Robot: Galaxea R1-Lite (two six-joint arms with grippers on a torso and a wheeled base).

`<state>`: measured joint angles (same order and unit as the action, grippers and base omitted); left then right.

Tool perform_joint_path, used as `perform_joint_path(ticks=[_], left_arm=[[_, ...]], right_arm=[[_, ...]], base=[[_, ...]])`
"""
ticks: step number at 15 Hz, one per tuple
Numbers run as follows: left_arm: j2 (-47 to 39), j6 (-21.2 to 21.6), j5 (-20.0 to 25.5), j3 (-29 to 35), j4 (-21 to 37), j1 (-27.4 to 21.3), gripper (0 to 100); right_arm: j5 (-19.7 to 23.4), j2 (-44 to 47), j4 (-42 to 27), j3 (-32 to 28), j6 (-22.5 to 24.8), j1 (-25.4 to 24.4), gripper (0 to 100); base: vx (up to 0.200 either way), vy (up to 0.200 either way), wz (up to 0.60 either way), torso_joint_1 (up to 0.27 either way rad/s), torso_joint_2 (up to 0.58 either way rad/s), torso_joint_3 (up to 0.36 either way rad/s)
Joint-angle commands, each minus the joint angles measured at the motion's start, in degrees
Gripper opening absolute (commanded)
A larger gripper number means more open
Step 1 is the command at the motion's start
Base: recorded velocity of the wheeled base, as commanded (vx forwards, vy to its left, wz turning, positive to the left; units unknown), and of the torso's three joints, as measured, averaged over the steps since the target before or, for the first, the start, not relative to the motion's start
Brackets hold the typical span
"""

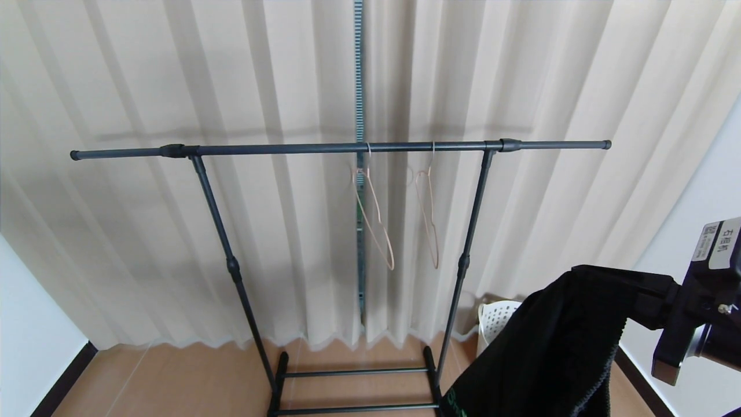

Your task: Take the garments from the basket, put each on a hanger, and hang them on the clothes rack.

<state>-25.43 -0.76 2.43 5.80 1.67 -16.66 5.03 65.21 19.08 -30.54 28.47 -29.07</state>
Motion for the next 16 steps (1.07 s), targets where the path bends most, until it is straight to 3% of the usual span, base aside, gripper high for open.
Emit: perform_joint_path(ticks=[1,2,4,5,6,8,12,13,16], left_arm=[[-14.74,0.05,1.18,5.01,-4.31,-3.46,100],[-19.22,-0.04,1.44,5.45,-10.63,-3.55,100],[-22.03,-0.3,3.02,5.54,-15.38,-3.55,100],[-22.03,-0.3,3.02,5.54,-15.38,-3.55,100],[-22.03,-0.47,4.87,6.59,-15.73,-3.64,100],[-23.09,-0.39,5.4,8.79,-15.64,-4.34,100],[-31.44,-2.23,5.22,13.71,-15.82,-13.04,100],[-36.71,-7.95,5.13,17.84,-15.91,-16.82,100],[-46.64,-19.63,4.87,26.89,-16.08,-18.84,100]], right_arm=[[-0.02,0.1,0.08,-0.58,-0.87,-1.42,0],[-0.02,0.01,-0.01,-1.72,-2.36,-1.42,0],[0.15,0.62,-0.27,-3.04,-4.21,-2.3,0],[0.15,0.62,-0.27,-3.04,-4.21,-2.3,0],[-0.2,2.91,-0.71,-5.94,-4.3,-5.64,0],[-5.12,8.01,-0.8,-12.09,-4.3,-8.63,0],[-11.19,17.67,-0.8,-21.14,-9.3,-12.59,0],[-14.7,21.01,-0.8,-24.57,-11.41,-13.55,0],[-16.55,24.97,-2.03,-30.11,-16.07,-14.52,0]], base=[[0.0,0.0,0.0,0.0,0.0,0.0],[0.0,0.0,0.0,0.0,0.0,0.0],[0.0,0.0,0.0,0.0,0.0,0.0],[0.0,0.0,0.0,0.0,0.0,0.0],[0.0,0.0,0.0,0.0,0.0,0.0],[0.0,0.0,0.0,0.0,0.0,0.0],[0.0,0.0,0.0,0.0,0.0,0.0],[0.0,0.0,0.0,0.0,0.0,0.0],[0.0,0.0,0.0,0.0,0.0,0.0]])
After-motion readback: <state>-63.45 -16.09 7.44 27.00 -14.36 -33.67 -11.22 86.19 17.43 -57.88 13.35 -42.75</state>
